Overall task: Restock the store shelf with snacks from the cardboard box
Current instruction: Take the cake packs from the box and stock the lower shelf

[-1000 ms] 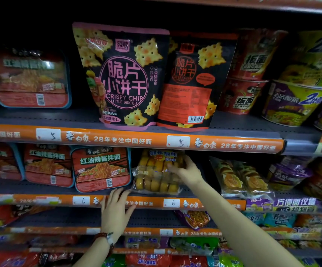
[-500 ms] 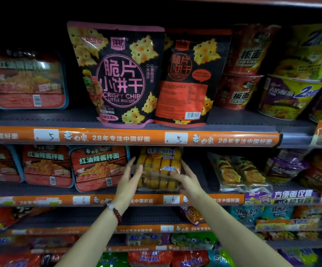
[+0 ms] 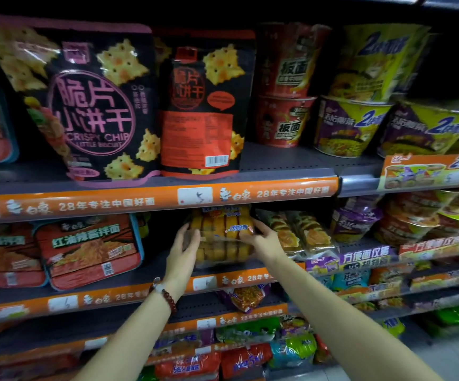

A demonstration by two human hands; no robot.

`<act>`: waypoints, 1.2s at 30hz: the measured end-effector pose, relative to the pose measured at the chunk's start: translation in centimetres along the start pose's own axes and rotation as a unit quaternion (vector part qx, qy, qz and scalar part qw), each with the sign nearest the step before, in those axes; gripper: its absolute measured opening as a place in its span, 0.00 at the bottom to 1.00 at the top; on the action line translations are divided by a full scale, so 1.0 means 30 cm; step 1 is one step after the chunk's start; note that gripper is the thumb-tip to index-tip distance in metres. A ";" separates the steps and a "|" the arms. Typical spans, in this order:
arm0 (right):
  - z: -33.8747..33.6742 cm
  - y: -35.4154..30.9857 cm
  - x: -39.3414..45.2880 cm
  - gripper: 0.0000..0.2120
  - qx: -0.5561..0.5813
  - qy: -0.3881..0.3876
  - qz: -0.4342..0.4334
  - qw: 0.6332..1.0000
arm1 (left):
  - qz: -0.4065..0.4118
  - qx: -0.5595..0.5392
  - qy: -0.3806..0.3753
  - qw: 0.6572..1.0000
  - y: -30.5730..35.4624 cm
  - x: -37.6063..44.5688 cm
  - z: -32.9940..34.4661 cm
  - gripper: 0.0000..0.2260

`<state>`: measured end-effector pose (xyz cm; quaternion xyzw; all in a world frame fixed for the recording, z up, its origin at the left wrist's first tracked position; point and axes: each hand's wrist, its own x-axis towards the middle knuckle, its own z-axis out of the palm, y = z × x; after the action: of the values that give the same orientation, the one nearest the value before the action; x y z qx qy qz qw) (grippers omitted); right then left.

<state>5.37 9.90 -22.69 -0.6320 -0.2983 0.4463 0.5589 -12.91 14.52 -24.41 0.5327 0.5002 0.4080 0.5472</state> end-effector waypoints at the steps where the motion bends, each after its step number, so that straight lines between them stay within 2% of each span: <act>1: -0.025 -0.009 0.021 0.39 0.001 0.003 0.005 1.000 | -0.005 -0.009 -0.006 1.000 0.004 0.006 0.025 0.23; 3: -0.068 -0.013 0.046 0.41 -0.005 0.006 0.011 1.000 | -0.015 -0.014 -0.012 1.000 0.007 0.009 0.065 0.23; 7: -0.143 -0.014 0.007 0.30 -0.012 0.005 0.009 1.000 | 0.004 0.016 -0.007 1.000 0.003 -0.029 0.140 0.21; 17: -0.199 -0.010 0.001 0.30 -0.078 0.007 -0.017 0.997 | 0.004 0.040 -0.030 0.999 0.008 -0.059 0.153 0.22; 20: -0.200 -0.036 0.000 0.29 -0.179 0.037 -0.030 0.983 | 0.004 0.080 -0.056 0.995 0.036 -0.068 0.140 0.23; 23: -0.196 -0.074 -0.021 0.22 -0.310 0.066 -0.054 0.947 | -0.013 0.110 -0.085 0.990 0.063 -0.068 0.123 0.24; 26: -0.182 -0.112 -0.057 0.17 -0.368 0.087 -0.101 0.920 | -0.022 0.145 -0.109 0.983 0.093 -0.073 0.096 0.27; 29: -0.145 -0.148 -0.113 0.16 -0.378 0.097 -0.147 0.909 | 0.027 0.219 -0.123 0.967 0.130 -0.097 0.057 0.25; 33: -0.060 -0.207 -0.214 0.14 -0.351 0.115 -0.201 0.907 | 0.110 0.291 -0.177 0.934 0.213 -0.173 -0.058 0.13; 36: 0.011 -0.289 -0.320 0.08 -0.304 0.156 -0.283 0.896 | 0.200 0.308 -0.216 0.905 0.327 -0.234 -0.199 0.07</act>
<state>2.05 3.35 -12.03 -0.7215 -0.4947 0.0521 0.4816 -19.10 9.67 -13.48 0.8385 0.3537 0.2097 0.3575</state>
